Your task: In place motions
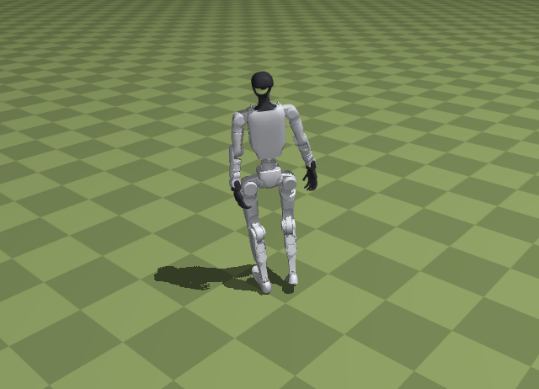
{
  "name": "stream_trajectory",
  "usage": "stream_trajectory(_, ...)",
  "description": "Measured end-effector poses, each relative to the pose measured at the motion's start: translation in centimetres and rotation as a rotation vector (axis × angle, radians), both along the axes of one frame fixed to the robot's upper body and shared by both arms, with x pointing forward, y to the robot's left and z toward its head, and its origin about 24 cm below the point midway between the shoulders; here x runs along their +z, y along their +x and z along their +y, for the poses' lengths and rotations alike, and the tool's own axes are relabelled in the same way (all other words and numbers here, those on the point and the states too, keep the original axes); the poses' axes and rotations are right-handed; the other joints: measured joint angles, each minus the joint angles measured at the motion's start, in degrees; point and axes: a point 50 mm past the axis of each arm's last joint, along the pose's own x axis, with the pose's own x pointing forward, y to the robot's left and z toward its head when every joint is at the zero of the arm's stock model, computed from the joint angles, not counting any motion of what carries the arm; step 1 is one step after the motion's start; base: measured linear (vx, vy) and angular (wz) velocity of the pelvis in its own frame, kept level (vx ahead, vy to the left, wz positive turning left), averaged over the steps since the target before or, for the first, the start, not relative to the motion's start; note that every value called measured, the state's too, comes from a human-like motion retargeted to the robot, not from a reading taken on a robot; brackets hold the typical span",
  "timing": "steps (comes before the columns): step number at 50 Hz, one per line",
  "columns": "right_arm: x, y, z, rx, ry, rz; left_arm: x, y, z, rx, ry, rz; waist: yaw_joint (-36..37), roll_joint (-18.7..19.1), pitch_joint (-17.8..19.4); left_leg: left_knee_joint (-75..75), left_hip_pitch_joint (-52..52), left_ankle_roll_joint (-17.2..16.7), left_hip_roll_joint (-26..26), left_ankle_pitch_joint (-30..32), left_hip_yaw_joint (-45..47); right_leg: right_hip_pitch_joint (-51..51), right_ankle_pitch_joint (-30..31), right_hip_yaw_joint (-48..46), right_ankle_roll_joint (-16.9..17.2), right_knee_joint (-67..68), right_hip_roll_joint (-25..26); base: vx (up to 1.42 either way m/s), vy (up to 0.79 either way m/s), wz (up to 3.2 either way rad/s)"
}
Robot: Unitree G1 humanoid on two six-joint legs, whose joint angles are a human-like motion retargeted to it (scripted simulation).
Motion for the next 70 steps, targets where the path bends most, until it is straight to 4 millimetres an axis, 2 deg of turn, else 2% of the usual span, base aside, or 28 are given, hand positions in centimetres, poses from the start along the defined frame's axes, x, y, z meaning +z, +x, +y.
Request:
stream_trajectory(2,0.7,4.4,0.5,0.052,0.023,-0.136,0.7,-3.4,-1.1,0.126,0.034,0.125,0.28,-0.83,-1.37,-0.30,-0.16,0.07,-2.16,-0.39,0.34,5.17,-4.46,-7.16,-2.05,-8.75,-1.11,-0.13,-0.09,-1.12)
stream_trajectory(3,1.2,6.6,1.0,0.087,0.041,-0.204,1.0,-4.9,-1.8,0.201,0.065,0.184,1.50,-1.74,-1.82,-0.73,0.29,-0.16,-3.40,-0.72,2.38,6.69,-2.49,-11.14,-3.64,-14.76,-2.69,-0.11,-0.10,-2.04)
stream_trajectory(6,2.9,12.5,3.5,0.206,0.103,-0.380,1.7,-8.1,-4.8,0.423,0.136,0.311,7.07,-1.43,-3.33,-1.46,-0.12,-1.59,-3.79,-1.14,9.17,6.34,1.64,-4.85,-1.05,-21.35,-2.56,-0.13,-0.13,-2.55)
stream_trajectory(8,4.3,15.6,5.2,0.295,0.138,-0.471,1.7,-8.2,-6.5,0.527,0.128,0.317,5.79,-0.04,-2.50,-1.56,-0.57,-2.14,-3.14,-0.90,9.00,3.64,2.32,-4.20,-1.12,-19.98,-2.81,-0.36,-0.17,-0.69)
stream_trajectory(11,6.8,19.6,8.4,0.489,0.193,-0.586,1.2,-6.7,-8.1,0.610,0.077,0.269,2.99,1.93,1.76,-2.73,0.70,-2.26,-1.66,-0.28,10.51,1.24,1.83,-0.42,-3.07,-16.63,-0.83,-0.51,-0.18,-0.61)
stream_trajectory(14,8.2,21.1,10.5,0.671,0.203,-0.649,0.5,-4.1,-7.6,0.525,0.023,0.208,-1.58,3.02,4.19,-3.97,1.04,-1.79,-0.92,0.12,10.13,1.25,1.15,-2.26,-4.00,-15.92,-0.08,-0.42,-0.10,0.29)
stream_trajectory(17,6.8,19.2,10.6,0.778,0.161,-0.619,0.0,-1.5,-5.5,0.331,-0.017,0.137,-5.40,3.62,3.37,-4.99,0.80,-1.46,-0.52,0.56,8.25,1.85,0.78,-3.52,-3.83,-16.75,0.14,-0.06,-0.11,0.76)
stream_trajectory(19,4.6,16.1,9.0,0.782,0.110,-0.528,-0.3,0.4,-3.6,0.177,-0.037,0.070,-5.01,3.85,1.04,-5.82,0.11,-1.17,-0.71,0.81,6.94,1.85,0.90,-4.08,-3.63,-18.04,0.27,0.14,-0.11,0.59)
stream_trajectory(21,2.1,11.6,6.9,0.745,0.060,-0.359,-0.5,2.6,-1.8,0.031,-0.044,-0.006,-2.97,3.70,-1.37,-6.80,-0.23,-0.97,-1.00,1.08,6.39,2.03,1.06,-4.36,-3.51,-19.44,0.47,0.17,-0.12,0.33)
stream_trajectory(24,-0.6,2.9,3.8,0.620,0.015,0.032,-0.6,6.9,0.2,-0.127,-0.001,-0.145,-0.29,3.01,-3.84,-7.63,-0.71,-1.10,-1.08,1.39,5.79,2.01,0.61,-5.17,-3.64,-20.22,0.56,0.09,-0.13,0.26)
stream_trajectory(28,0.2,-7.4,1.9,0.344,0.063,0.551,-0.1,13.4,0.9,-0.198,0.066,-0.352,-0.49,3.23,-3.58,-7.11,-1.30,-1.74,-0.05,1.55,4.89,1.84,-0.85,-5.63,-4.06,-19.20,1.06,-0.10,-0.19,-0.04)
stream_trajectory(30,0.9,-10.2,1.7,0.210,0.100,0.650,0.4,16.0,1.1,-0.177,0.086,-0.449,8.62,2.92,-3.24,-7.25,-0.18,-3.13,1.26,0.20,15.85,0.69,-2.78,4.13,-5.33,-17.22,3.82,-0.13,-0.17,-2.25)
stream_trajectory(33,1.2,-13.6,2.3,-0.037,0.127,0.624,0.9,17.9,0.3,-0.188,0.068,-0.553,-4.33,4.14,-2.22,-3.73,-2.41,-3.70,1.76,0.55,3.46,1.51,-2.61,-7.06,-5.18,-17.67,2.18,-0.06,-0.21,2.22)
stream_trajectory(35,1.3,-14.6,2.5,-0.160,0.105,0.579,0.9,17.9,0.1,-0.189,0.052,-0.585,-5.31,4.72,-2.81,0.40,-4.84,-5.52,3.19,0.09,3.09,1.23,-3.65,-6.35,-4.81,-17.07,2.14,-0.08,-0.24,0.34)
stream_trajectory(37,1.3,-15.1,2.4,-0.275,0.056,0.526,0.6,17.0,-0.1,-0.199,0.036,-0.566,-6.59,4.62,-3.54,7.22,-8.89,-6.80,3.53,1.57,1.92,0.79,-4.14,-6.59,-5.54,-17.06,2.16,-0.05,-0.23,-0.16)
stream_trajectory(40,1.1,-14.6,2.1,-0.413,-0.010,0.457,0.1,15.0,-0.2,-0.211,0.027,-0.487,-6.39,3.35,-2.65,19.57,-13.56,-9.07,5.80,8.57,4.47,0.71,-4.61,-4.73,-5.87,-16.12,0.85,-0.08,-0.17,-0.54)
stream_trajectory(44,0.4,-11.7,1.9,-0.464,-0.018,0.365,-0.5,11.8,-0.1,-0.245,0.066,-0.303,-4.26,1.13,1.94,37.78,-19.27,-6.80,7.29,19.34,4.69,3.03,-4.85,-2.04,-6.11,-15.76,-0.83,-0.11,-0.20,-0.82)
stream_trajectory(45,0.3,-10.9,1.9,-0.447,-0.006,0.345,-0.7,10.7,-0.2,-0.252,0.086,-0.245,-3.21,0.72,2.76,41.58,-20.82,-5.64,7.66,21.36,4.75,3.52,-4.86,-1.04,-6.22,-15.77,-1.07,0.03,-0.18,-1.06)
stream_trajectory(49,-0.2,-7.5,1.3,-0.250,0.031,0.288,-0.9,5.3,-1.4,-0.241,0.116,-0.036,-0.26,1.13,2.53,43.21,-25.61,-4.42,10.53,18.46,6.61,4.21,-5.07,1.31,-6.77,-16.38,-0.73,0.12,-0.10,-0.90)
stream_trajectory(52,-0.5,-4.9,1.2,-0.059,0.022,0.212,-0.6,1.1,-3.0,-0.194,0.068,0.088,0.80,1.86,0.86,35.00,-28.76,-1.95,11.16,16.94,6.42,4.01,-6.09,2.98,-7.08,-16.44,-0.25,0.29,-0.18,-0.68)
stream_trajectory(55,-0.7,-2.2,1.9,0.087,0.038,0.125,-0.2,-1.4,-4.3,-0.135,0.010,0.146,2.03,2.05,1.00,22.23,-30.09,1.28,10.69,15.11,4.76,5.07,-7.84,4.25,-7.28,-16.15,0.08,0.30,-0.23,-0.38)
stream_trajectory(58,-0.7,0.0,2.8,0.159,0.065,0.062,-0.1,-1.9,-4.9,-0.074,-0.021,0.148,3.28,1.93,2.44,9.09,-30.59,4.20,8.99,12.38,1.36,7.47,-10.07,4.04,-7.28,-15.90,0.15,0.37,-0.26,0.09)
stream_trajectory(60,-0.8,0.6,3.3,0.177,0.084,0.047,-0.1,-2.0,-4.9,-0.040,-0.033,0.136,3.55,2.00,2.17,2.76,-31.91,3.82,8.85,11.67,1.98,8.65,-11.81,2.73,-7.25,-15.67,0.27,0.40,-0.23,0.60)
stream_trajectory(62,-0.9,0.2,3.6,0.172,0.094,0.061,-0.1,-2.0,-4.6,-0.028,-0.030,0.133,4.49,2.01,0.94,1.85,-33.02,1.76,10.10,10.54,7.35,9.47,-13.36,1.37,-7.47,-15.14,0.55,0.66,-0.26,0.64)
stream_trajectory(63,-0.9,-0.2,3.7,0.164,0.094,0.074,-0.1,-1.9,-4.2,-0.031,-0.021,0.127,5.23,1.58,0.05,3.38,-33.33,3.33,10.32,10.28,10.49,9.67,-13.76,0.60,-7.63,-14.92,0.34,0.66,-0.27,0.46)
stream_trajectory(65,-1.0,-1.2,3.6,0.161,0.090,0.124,-0.2,-1.4,-3.4,-0.043,0.005,0.104,7.69,0.91,-1.04,6.32,-32.73,3.37,11.80,12.77,15.50,11.26,-13.13,-0.24,-7.99,-14.46,0.39,0.80,-0.27,0.18)
stream_trajectory(67,-0.9,-1.7,3.5,0.166,0.086,0.170,-0.4,-0.7,-2.9,-0.053,0.016,0.081,9.16,0.59,-1.18,9.19,-34.25,1.96,9.76,13.34,6.46,12.49,-11.14,0.05,-7.46,-13.64,0.10,0.85,-0.24,0.20)
stream_trajectory(70,-1.0,-3.1,3.8,0.182,0.085,0.236,-0.5,0.3,-2.0,-0.062,0.045,0.050,10.89,-0.71,-1.79,11.39,-32.65,1.04,7.05,10.72,4.19,13.84,-5.48,0.36,-6.80,-9.87,-1.30,0.72,-0.21,0.29)
